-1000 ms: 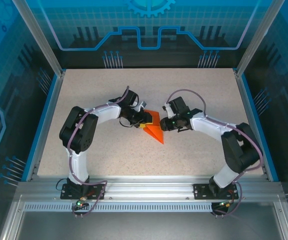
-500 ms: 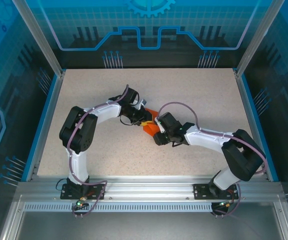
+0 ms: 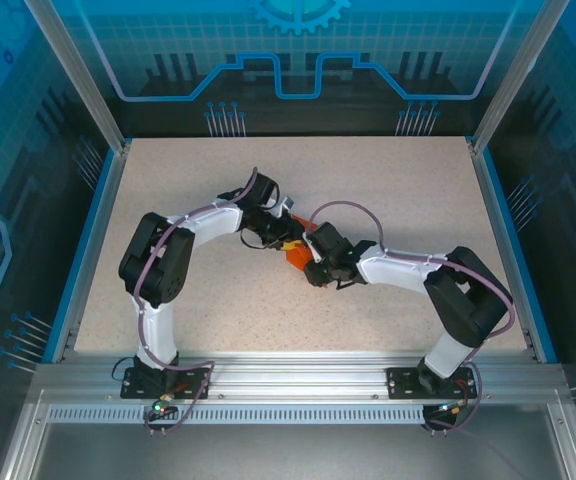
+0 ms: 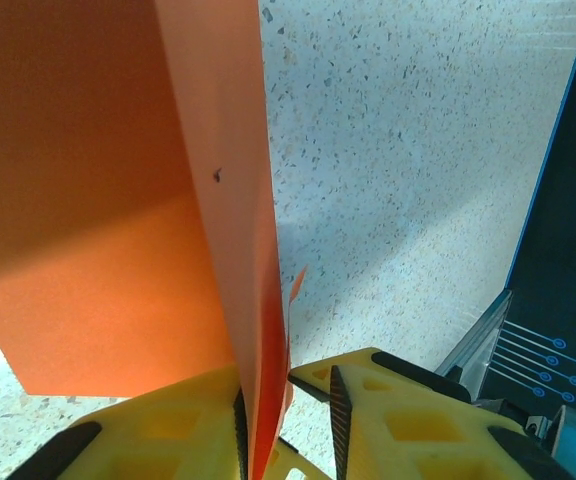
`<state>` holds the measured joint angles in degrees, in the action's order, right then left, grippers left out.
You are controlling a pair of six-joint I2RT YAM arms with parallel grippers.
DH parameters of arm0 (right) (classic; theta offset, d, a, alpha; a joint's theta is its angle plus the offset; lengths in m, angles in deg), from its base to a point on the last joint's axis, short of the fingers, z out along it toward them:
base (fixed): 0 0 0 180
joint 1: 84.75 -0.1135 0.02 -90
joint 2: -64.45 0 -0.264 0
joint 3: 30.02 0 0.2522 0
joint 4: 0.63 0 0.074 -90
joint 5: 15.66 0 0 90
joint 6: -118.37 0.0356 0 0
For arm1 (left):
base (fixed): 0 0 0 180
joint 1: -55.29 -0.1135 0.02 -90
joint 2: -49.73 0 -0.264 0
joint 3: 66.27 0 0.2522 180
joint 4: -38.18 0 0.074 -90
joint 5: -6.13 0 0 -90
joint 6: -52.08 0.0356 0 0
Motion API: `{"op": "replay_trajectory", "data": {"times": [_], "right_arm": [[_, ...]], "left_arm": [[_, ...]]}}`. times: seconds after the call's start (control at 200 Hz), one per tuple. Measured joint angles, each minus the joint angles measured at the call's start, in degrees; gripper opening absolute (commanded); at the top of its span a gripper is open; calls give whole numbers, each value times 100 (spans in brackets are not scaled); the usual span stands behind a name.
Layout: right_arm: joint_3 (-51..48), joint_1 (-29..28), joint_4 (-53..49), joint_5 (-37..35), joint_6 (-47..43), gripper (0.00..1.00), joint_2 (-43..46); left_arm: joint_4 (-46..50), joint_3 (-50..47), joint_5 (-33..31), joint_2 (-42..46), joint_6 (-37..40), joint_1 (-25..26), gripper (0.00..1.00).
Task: Fold a paper plane with a square sheet of paper (fold left side to right side)
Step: Fourth fold the wing at the center of the table.
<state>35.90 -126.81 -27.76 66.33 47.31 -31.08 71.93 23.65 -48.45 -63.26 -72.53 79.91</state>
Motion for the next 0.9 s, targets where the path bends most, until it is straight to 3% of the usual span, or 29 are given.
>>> {"op": "replay_trajectory", "data": {"times": [0.235, 0.57, 0.705, 0.9], "right_arm": [[4, 0, -33, -59, 48, 12, -68], [4, 2, -24, 166, 52, 6, -118], [4, 50, -7, 498, 57, 6, -118], [4, 269, 120, 1163, 120, 5, -118]], "left_arm": [[136, 22, -107, 0, 13, -9, 43], [376, 20, -127, 330, 157, -376, 57], [365, -26, -127, 699, 197, -667, 56], [308, -352, -103, 953, 203, -841, 41]]}}
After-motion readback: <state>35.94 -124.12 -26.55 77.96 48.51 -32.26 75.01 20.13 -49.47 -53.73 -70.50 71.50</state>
